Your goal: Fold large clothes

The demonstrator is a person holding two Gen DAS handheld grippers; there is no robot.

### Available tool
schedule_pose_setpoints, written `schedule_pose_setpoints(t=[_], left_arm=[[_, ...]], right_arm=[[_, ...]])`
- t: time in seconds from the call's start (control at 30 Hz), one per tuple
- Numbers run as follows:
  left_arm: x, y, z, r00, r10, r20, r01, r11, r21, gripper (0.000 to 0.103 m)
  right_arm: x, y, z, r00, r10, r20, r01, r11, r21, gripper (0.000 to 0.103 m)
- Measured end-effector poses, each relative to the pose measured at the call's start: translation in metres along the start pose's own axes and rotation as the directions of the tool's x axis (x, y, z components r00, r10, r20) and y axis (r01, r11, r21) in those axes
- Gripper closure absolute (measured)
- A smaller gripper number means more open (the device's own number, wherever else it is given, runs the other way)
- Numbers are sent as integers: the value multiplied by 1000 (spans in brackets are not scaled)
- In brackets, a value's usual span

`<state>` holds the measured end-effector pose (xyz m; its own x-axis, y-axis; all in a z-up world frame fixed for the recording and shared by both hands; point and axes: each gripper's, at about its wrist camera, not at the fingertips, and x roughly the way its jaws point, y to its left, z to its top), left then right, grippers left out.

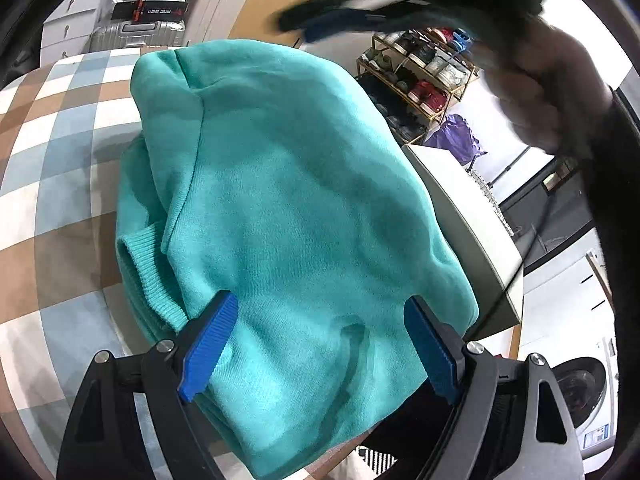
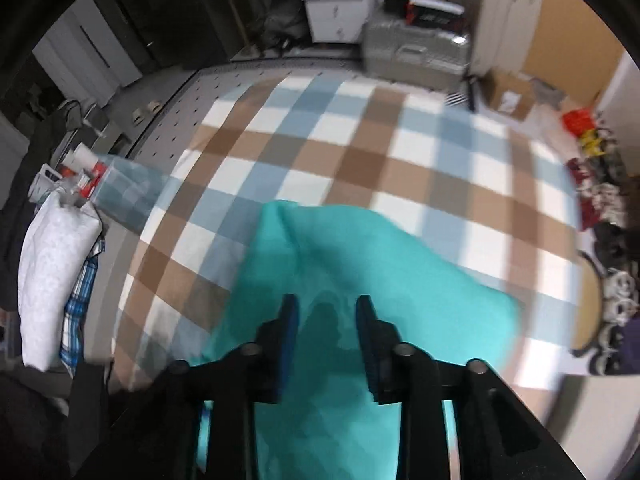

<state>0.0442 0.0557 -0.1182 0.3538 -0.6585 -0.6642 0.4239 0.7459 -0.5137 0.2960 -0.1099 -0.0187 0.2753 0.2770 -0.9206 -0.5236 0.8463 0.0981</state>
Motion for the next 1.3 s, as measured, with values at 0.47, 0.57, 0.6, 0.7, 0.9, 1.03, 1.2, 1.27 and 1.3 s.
schedule_pose_setpoints(t=[0.47, 0.57, 0.6, 0.7, 0.9, 1.03, 1.2, 1.27, 1.3], left_arm=[[15, -9, -6, 999, 50, 14, -51, 997, 53, 22], [16, -8, -7, 999, 44, 12, -44, 998, 53, 22], [16, -7, -6, 999, 39, 12, -40, 998, 49, 22], [15, -4, -8, 1000, 19, 14, -20, 999, 25, 22], [16, -6, -11, 999, 42, 15, -42, 998, 41, 22], [16, -5, -10, 999, 33, 20, -33, 999, 15, 22], [17, -6, -12, 999, 28, 24, -28, 1000, 1, 22], [17, -8, -12, 999, 42, 24, -42, 999, 4, 22], [18, -9, -12, 999, 48, 25, -48, 999, 4, 22]], right_arm=[[93, -43, -12, 964, -210, -163, 214, 977, 7, 74], [91, -43, -16, 969, -206, -134, 211, 977, 20, 74], [88, -43, -19, 973, -205, -105, 209, 978, 29, 74], [58, -43, -32, 985, -171, -5, 171, 984, 52, 73], [-38, -22, -97, 991, 110, 73, -114, 991, 65, 73], [-44, 15, -154, 981, 194, -14, -193, 981, 14, 74], [14, 27, -199, 982, 139, -129, -132, 989, 62, 85], [28, 25, -201, 984, 119, -130, -106, 989, 102, 93], [35, 25, -201, 984, 118, -136, -103, 988, 114, 94]])
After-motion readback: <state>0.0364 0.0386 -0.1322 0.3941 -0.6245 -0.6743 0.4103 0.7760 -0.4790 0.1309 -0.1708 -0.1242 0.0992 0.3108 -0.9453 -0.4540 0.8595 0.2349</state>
